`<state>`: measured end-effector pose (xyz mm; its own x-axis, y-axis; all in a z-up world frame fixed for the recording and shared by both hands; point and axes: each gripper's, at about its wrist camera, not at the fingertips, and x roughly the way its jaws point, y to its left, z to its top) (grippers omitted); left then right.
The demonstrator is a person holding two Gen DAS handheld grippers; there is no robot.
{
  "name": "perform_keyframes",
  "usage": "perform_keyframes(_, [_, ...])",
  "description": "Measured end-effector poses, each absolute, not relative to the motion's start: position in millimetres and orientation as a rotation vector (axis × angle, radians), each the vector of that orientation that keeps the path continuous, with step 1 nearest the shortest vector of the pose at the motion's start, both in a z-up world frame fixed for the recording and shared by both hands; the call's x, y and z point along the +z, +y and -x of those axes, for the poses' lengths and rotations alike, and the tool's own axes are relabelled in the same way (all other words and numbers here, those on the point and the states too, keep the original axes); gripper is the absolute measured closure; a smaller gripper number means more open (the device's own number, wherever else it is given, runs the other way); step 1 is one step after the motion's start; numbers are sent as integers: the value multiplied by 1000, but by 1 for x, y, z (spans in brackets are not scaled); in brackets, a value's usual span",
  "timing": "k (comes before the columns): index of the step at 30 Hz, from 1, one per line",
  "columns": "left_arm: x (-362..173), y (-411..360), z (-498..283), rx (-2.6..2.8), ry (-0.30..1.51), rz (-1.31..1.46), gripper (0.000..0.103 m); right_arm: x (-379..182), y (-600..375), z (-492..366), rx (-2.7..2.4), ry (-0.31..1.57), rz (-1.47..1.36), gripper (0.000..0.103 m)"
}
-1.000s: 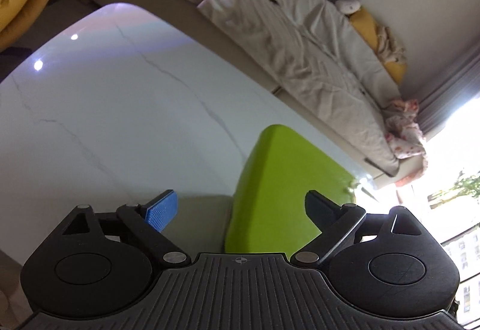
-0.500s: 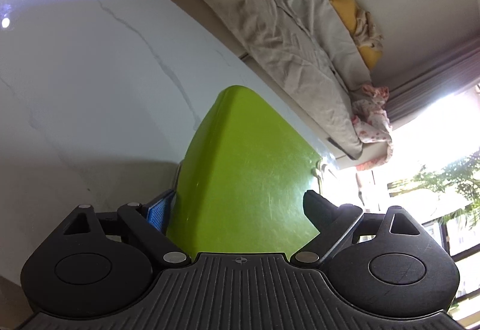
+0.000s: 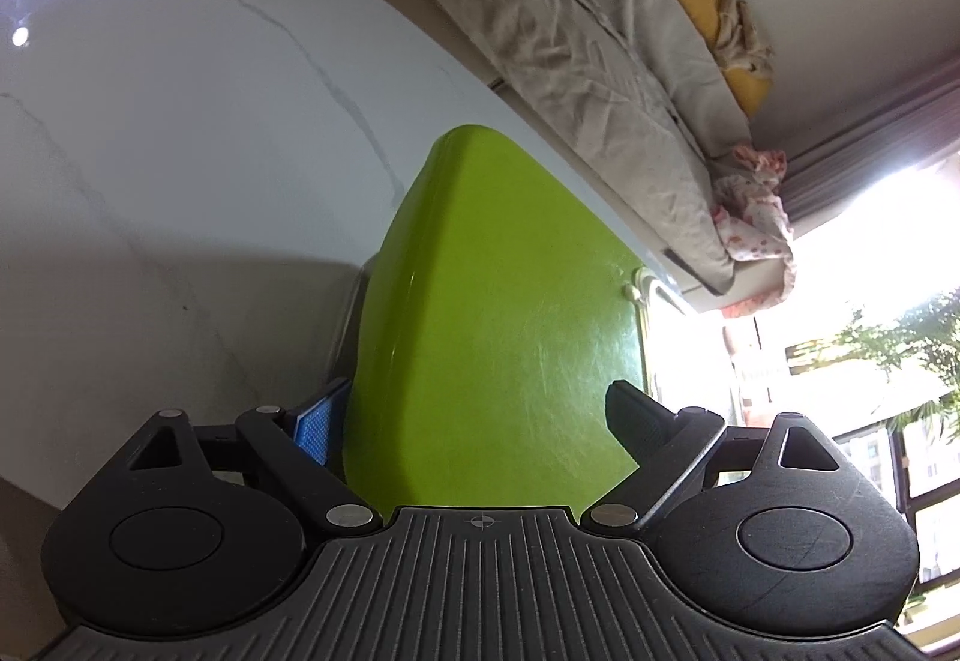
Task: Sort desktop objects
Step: 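Carry the green lid over the clear box with both tools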
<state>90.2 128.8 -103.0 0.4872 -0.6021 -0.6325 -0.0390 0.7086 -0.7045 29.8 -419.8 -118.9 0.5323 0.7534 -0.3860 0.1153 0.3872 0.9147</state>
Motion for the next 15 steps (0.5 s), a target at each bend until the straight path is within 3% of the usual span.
perform_keyframes(12, [-111, 123, -91, -400, 1061, 734, 10, -113, -418, -35, 537, 1020, -1098, 59])
perform_keyframes(15, [-112, 122, -92, -405, 1069, 734, 10, -92, -409, -36, 498, 1010, -950, 58])
